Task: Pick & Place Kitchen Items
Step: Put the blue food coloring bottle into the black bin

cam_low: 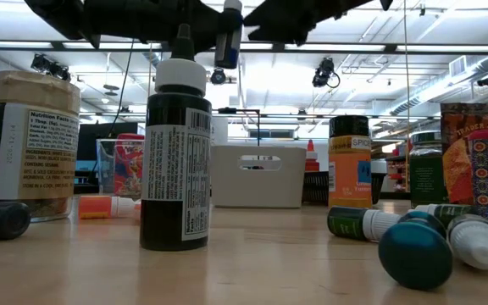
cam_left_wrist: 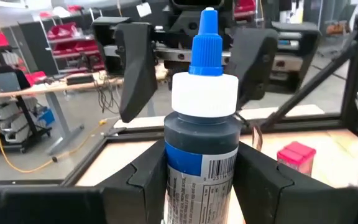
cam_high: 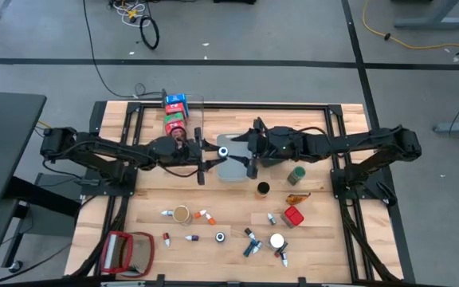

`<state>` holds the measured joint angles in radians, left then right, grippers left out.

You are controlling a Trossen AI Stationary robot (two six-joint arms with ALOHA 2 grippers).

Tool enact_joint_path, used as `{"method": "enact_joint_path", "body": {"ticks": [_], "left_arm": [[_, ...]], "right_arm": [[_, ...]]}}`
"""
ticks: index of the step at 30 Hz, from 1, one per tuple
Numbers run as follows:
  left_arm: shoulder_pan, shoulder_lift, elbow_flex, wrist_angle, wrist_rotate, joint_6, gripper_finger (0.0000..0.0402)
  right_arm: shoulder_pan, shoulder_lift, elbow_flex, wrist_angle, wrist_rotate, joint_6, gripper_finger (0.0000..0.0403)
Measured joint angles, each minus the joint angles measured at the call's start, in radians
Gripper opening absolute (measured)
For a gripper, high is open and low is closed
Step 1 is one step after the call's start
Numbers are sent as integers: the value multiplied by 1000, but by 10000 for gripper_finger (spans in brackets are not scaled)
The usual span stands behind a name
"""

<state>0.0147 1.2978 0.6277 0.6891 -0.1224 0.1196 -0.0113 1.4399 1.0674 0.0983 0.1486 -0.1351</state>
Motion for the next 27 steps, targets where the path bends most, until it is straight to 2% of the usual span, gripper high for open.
{"method": "enact_joint_path", "body": {"ticks": [4,9,27], "left_arm": [[1,-2,2,6,-10,0,162],[0,0,1,7,-15,0,162],[0,-2,2,20,-19,-2,162]], "right_arm": [[0,2,-2,124,-24,-33,270],[0,3,-1,160,-152,-31,270],[-3,90,-2,285,-131,-43,270]]}}
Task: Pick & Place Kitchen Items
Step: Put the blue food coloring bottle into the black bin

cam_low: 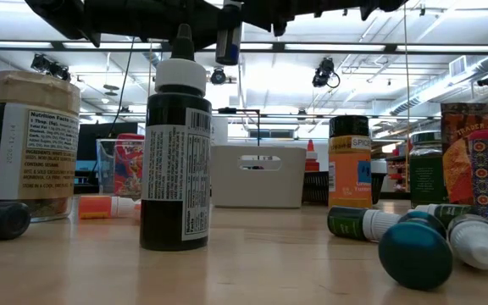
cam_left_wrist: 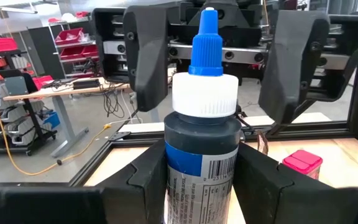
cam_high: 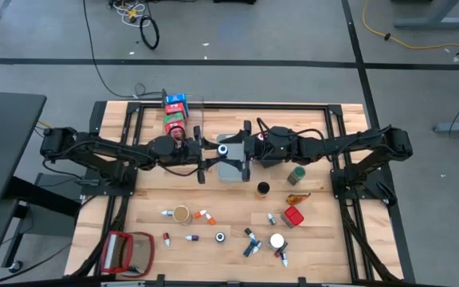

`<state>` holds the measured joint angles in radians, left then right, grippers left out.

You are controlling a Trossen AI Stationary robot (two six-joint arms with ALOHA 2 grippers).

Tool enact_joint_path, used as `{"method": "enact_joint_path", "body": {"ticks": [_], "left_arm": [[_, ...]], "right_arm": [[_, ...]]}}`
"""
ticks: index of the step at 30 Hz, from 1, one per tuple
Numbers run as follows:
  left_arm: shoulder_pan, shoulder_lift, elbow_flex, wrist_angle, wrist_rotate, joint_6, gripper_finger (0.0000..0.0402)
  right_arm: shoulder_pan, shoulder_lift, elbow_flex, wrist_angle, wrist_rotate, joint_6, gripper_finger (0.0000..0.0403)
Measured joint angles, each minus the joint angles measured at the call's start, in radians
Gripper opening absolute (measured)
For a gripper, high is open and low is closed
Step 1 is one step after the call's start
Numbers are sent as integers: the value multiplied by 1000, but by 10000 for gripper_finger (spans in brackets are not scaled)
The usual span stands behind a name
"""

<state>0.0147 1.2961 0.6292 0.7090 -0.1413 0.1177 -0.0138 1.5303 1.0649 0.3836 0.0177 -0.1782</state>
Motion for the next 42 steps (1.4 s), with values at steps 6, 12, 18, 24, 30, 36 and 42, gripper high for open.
{"method": "enact_joint_path", "body": {"ticks": [6,12,18,24,30,36,42], "left_arm": [[0,0,0,0,0,-1,162],[0,0,0,3,-1,-2,162],[0,0,1,2,-3,-2,162],[0,0,1,1,-3,-2,162],[0,0,1,-22,0,20,164],[0,0,1,-54,1,30,188],[0,-1,2,-74,0,56,226]], "right_arm": [[-12,0,0,19,0,12,264],[-23,0,0,14,-10,42,217],[-24,0,0,13,-11,46,159],[-24,0,0,6,-10,46,123],[-24,0,1,-30,-9,102,132],[-19,0,1,-64,-4,160,126],[-18,2,0,-116,0,216,130]]}}
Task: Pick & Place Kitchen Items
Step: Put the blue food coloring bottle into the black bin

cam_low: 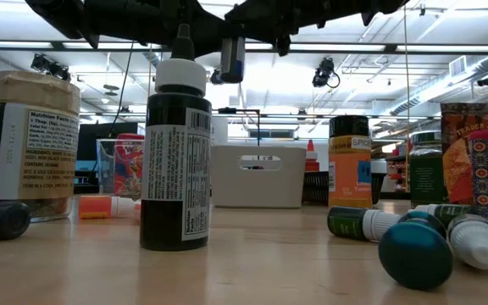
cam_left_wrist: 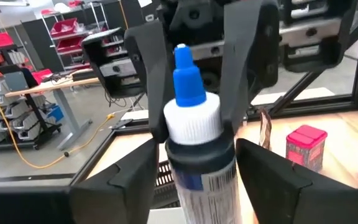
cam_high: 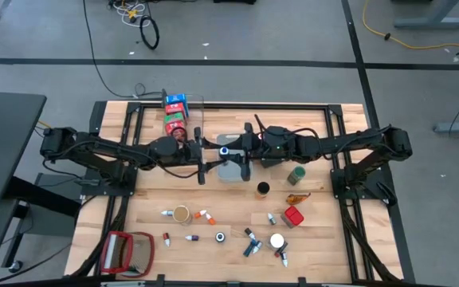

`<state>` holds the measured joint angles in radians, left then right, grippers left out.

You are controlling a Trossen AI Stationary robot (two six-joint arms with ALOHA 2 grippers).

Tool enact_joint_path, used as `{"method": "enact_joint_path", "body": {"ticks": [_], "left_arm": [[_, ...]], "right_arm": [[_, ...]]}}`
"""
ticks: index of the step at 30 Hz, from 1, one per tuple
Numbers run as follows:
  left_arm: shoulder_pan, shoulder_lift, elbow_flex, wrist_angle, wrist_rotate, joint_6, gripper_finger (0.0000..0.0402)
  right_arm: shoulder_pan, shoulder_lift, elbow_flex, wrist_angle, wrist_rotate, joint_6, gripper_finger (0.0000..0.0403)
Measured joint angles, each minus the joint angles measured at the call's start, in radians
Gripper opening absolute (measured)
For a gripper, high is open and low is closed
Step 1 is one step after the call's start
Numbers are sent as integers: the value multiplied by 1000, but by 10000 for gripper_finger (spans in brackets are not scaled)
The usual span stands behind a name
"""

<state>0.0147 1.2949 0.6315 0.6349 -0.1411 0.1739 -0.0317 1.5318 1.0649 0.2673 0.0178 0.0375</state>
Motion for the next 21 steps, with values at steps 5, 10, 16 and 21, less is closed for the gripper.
{"method": "enact_joint_path", "body": {"ticks": [5,10,16,21], "left_arm": [[0,0,0,-27,-16,9,246],[0,0,0,-67,-102,8,249],[0,0,0,-93,-164,21,247],[0,0,0,-95,-162,21,247]], "right_arm": [[31,0,0,-100,172,41,129],[81,-21,0,-185,550,52,130],[125,-107,0,-378,745,80,130],[131,-172,0,-579,905,160,131]]}}
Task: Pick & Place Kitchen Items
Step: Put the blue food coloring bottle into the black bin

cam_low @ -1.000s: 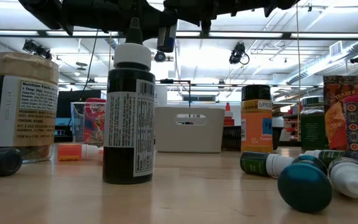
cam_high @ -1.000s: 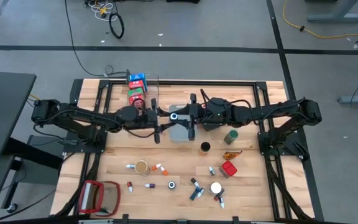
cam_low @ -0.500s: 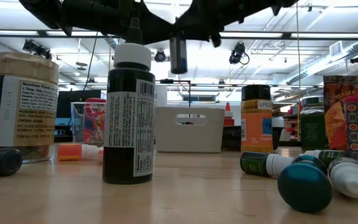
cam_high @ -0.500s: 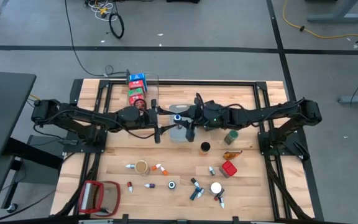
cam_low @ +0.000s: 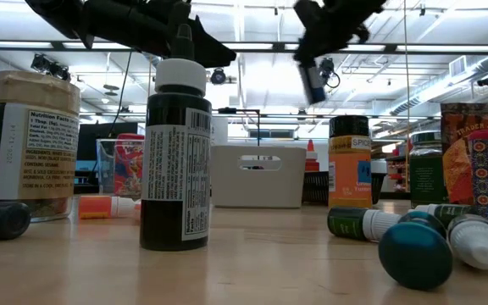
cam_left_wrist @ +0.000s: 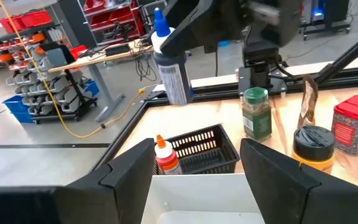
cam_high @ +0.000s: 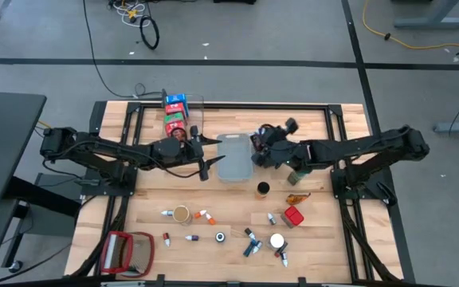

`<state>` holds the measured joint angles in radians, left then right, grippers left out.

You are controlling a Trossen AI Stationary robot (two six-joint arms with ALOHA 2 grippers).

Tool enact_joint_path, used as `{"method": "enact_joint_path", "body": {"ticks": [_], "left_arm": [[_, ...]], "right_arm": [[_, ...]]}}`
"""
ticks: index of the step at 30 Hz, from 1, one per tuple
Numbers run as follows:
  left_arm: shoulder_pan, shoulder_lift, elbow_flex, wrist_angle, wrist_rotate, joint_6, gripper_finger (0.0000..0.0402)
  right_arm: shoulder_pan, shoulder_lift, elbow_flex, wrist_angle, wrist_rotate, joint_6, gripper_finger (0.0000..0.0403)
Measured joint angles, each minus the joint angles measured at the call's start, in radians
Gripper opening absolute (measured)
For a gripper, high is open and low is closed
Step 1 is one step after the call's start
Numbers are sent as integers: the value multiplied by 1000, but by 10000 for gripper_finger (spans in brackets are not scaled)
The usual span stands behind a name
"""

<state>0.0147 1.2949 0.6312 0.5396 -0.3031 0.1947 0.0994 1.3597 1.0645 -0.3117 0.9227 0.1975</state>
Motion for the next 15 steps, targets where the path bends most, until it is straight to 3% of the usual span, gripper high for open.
{"method": "enact_joint_path", "body": {"ticks": [6,12,15], "left_arm": [[0,0,0,0,0,13,247],[0,0,0,0,0,20,247],[0,0,0,0,0,45,247]], "right_arm": [[-7,-10,-99,-29,32,98,131],[-52,-10,-246,116,15,139,131],[-91,-10,-311,243,-48,109,131]]}}
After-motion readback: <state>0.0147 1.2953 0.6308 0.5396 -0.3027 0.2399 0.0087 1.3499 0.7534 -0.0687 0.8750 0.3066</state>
